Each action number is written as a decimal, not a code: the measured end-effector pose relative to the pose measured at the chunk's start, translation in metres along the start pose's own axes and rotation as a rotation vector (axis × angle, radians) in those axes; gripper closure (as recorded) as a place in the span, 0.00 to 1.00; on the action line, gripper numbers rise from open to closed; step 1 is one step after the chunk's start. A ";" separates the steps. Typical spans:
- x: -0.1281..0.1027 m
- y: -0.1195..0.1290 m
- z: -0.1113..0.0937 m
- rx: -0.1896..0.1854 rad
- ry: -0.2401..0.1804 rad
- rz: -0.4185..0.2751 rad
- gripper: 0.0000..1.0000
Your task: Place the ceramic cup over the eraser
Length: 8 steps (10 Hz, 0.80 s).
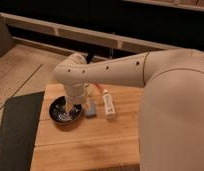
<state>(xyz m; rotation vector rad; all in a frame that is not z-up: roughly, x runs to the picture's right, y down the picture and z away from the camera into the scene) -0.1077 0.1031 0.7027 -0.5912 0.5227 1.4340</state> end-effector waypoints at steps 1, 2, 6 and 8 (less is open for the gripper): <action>0.000 0.000 0.000 0.000 0.000 0.000 0.35; 0.000 0.000 0.000 0.000 0.000 0.000 0.35; -0.011 -0.002 -0.005 0.004 -0.038 -0.006 0.35; -0.052 -0.015 -0.023 0.018 -0.160 -0.053 0.35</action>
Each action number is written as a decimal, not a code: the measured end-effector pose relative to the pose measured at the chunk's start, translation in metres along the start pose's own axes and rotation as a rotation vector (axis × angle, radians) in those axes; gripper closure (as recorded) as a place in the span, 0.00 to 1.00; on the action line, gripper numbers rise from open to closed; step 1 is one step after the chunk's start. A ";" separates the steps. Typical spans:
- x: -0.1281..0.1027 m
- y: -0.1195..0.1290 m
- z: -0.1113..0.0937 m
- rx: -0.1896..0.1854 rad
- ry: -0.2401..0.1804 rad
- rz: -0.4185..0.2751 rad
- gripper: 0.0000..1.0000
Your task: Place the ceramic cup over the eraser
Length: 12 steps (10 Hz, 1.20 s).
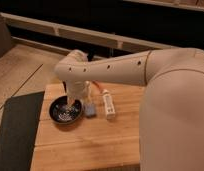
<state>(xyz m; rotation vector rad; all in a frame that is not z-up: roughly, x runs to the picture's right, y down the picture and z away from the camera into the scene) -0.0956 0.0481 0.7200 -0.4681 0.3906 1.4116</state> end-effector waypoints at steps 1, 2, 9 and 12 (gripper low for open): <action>-0.021 -0.007 -0.010 0.001 -0.059 -0.033 0.35; -0.045 -0.016 -0.025 0.006 -0.130 -0.071 0.35; -0.071 -0.035 -0.037 0.017 -0.191 -0.068 0.35; -0.110 -0.062 -0.027 0.043 -0.199 -0.089 0.35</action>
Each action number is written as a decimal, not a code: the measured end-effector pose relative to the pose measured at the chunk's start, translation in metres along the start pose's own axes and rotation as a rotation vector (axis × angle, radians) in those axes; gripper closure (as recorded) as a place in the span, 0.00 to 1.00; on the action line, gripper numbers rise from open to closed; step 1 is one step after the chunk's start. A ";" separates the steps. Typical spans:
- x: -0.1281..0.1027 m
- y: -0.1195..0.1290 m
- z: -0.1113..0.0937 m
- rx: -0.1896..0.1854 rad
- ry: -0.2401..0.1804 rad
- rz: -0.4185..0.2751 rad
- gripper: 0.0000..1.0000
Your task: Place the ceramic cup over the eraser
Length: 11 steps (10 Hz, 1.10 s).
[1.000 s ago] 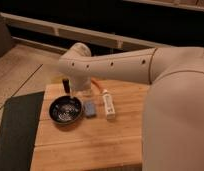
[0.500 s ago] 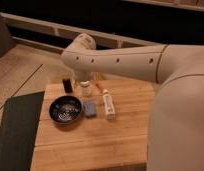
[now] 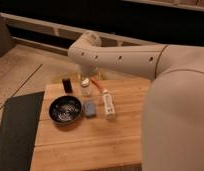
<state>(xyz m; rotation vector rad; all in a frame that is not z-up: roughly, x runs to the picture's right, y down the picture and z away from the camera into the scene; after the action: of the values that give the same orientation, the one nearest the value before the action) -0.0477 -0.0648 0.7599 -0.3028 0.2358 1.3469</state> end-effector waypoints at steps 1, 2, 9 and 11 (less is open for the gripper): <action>-0.012 -0.002 0.006 -0.002 -0.005 -0.026 0.35; -0.026 -0.002 0.015 -0.005 -0.011 -0.066 0.35; -0.064 0.009 0.058 -0.051 0.001 -0.196 0.35; -0.067 0.009 0.057 -0.054 -0.008 -0.195 0.35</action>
<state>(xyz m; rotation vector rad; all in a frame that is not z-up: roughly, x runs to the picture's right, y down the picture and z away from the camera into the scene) -0.0703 -0.1044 0.8353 -0.3569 0.1587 1.1627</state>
